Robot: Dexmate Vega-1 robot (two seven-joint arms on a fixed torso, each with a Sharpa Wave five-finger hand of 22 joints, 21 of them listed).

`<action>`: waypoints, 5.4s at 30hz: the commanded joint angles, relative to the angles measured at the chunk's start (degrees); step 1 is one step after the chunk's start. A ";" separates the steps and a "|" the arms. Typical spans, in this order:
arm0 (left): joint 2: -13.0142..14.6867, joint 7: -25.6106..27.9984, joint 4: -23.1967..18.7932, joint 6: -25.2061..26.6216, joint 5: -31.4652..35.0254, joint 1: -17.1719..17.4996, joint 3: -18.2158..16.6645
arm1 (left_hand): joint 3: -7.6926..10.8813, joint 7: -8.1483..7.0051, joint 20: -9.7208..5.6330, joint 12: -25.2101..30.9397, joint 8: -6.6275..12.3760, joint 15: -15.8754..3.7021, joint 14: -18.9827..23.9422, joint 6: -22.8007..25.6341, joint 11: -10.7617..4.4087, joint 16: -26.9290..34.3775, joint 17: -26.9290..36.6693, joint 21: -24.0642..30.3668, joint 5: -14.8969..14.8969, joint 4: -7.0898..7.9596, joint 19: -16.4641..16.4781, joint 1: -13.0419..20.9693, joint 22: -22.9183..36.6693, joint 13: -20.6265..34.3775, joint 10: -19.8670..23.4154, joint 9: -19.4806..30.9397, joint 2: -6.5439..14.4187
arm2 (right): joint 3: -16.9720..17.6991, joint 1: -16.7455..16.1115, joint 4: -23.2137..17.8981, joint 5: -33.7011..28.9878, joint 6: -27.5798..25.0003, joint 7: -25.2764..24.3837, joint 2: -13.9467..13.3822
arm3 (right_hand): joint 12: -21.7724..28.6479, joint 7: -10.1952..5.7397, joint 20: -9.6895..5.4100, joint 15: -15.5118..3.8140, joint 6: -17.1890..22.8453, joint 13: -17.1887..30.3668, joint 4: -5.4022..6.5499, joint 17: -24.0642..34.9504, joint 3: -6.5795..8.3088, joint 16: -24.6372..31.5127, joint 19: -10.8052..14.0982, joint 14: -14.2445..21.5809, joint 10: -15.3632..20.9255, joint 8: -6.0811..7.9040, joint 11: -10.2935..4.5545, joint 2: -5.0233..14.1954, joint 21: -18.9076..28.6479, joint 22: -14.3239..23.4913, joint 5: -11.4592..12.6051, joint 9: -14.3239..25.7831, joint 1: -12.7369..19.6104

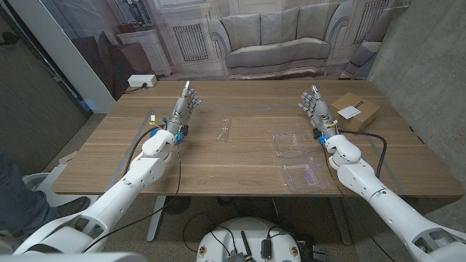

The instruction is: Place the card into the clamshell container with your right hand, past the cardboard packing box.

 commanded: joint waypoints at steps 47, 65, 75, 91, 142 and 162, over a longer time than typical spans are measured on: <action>-0.52 -7.15 1.83 -1.77 -2.41 -2.03 -0.02 | 0.33 0.21 -2.81 0.84 0.81 0.57 0.81 0.87 0.70 0.56 -0.03 -1.76 0.67 -0.98 -1.66 2.08 0.25 0.05 0.75 0.16 1.62 | 3.47 -9.12 -11.47 -6.14 5.16 -7.41 -3.56 | 1.30 -0.68 -2.89 -0.67 4.57 -0.01 -2.99 0.10 2.04 0.71 6.00 6.17 4.77 0.98 -0.38 2.43 -0.70 0.50 0.01 0.34 5.48; -0.12 -7.43 1.37 -1.31 -2.67 -1.74 -0.12 | 0.31 0.35 -3.07 1.05 1.04 0.63 1.44 1.76 0.76 0.68 -0.04 -2.32 0.67 -1.31 -0.90 2.65 0.28 0.03 1.46 0.16 1.86 | 5.80 -13.50 -15.72 -9.08 5.47 -11.42 -4.80 | 1.53 -0.90 -3.59 -1.62 5.96 0.01 -3.48 0.34 2.30 1.21 8.85 9.00 6.35 1.15 -0.85 2.95 -0.39 0.65 -0.41 0.46 6.16; -0.39 -6.86 1.08 -1.90 -2.52 -1.36 -0.21 | 0.26 0.54 -2.99 1.24 1.21 0.74 2.20 2.46 1.07 0.87 -0.05 -2.61 0.63 -1.49 -0.31 2.96 0.29 0.02 2.18 0.16 1.95 | 7.38 -16.13 -17.57 -11.66 5.89 -14.42 -4.95 | 1.54 -1.24 -3.88 -2.13 6.18 0.03 -3.82 0.39 2.48 1.43 9.97 10.32 6.80 1.09 -1.26 3.15 -0.29 0.70 -0.54 0.52 6.64; 0.15 -5.93 -0.32 -1.31 -1.85 -1.22 -0.05 | 0.10 0.43 -3.13 1.26 1.23 0.68 2.72 2.94 1.04 0.91 -0.05 -2.94 0.56 -1.66 0.56 3.20 0.32 0.00 2.58 0.15 1.98 | 10.39 -20.37 -20.39 -14.89 5.46 -18.13 -5.45 | 1.79 -1.94 -4.34 -2.77 6.97 0.04 -4.41 0.44 2.78 1.42 11.21 11.49 8.09 1.19 -2.37 3.40 -0.29 0.75 -0.64 0.57 7.51; -0.18 -5.31 -0.37 -0.78 -1.53 -1.28 0.46 | -0.36 0.81 -2.40 1.15 1.08 1.23 3.78 3.82 1.17 0.81 0.01 -4.38 0.34 -1.98 1.59 3.74 0.42 0.00 3.45 0.17 2.20 | 16.84 -26.21 -22.62 -27.01 3.30 -28.01 -3.53 | 2.31 -6.59 -6.14 -6.32 11.47 0.02 -11.42 0.11 7.63 0.56 16.35 16.82 13.54 1.67 -6.99 3.93 -0.59 0.97 -0.86 0.79 22.04; -0.34 -6.57 0.27 -0.34 -1.55 -1.73 1.14 | -0.60 0.76 -2.01 0.90 0.95 1.43 3.41 3.81 1.26 0.55 0.04 -5.19 0.25 -1.98 1.22 3.75 0.46 0.01 3.09 0.18 2.29 | 18.71 -27.70 -23.69 -29.92 0.28 -30.14 -3.17 | 2.85 -8.34 -7.53 -8.42 15.55 -0.13 -10.73 0.28 8.60 0.75 19.77 20.61 17.41 2.58 -8.93 2.69 0.01 1.18 -0.77 0.98 27.19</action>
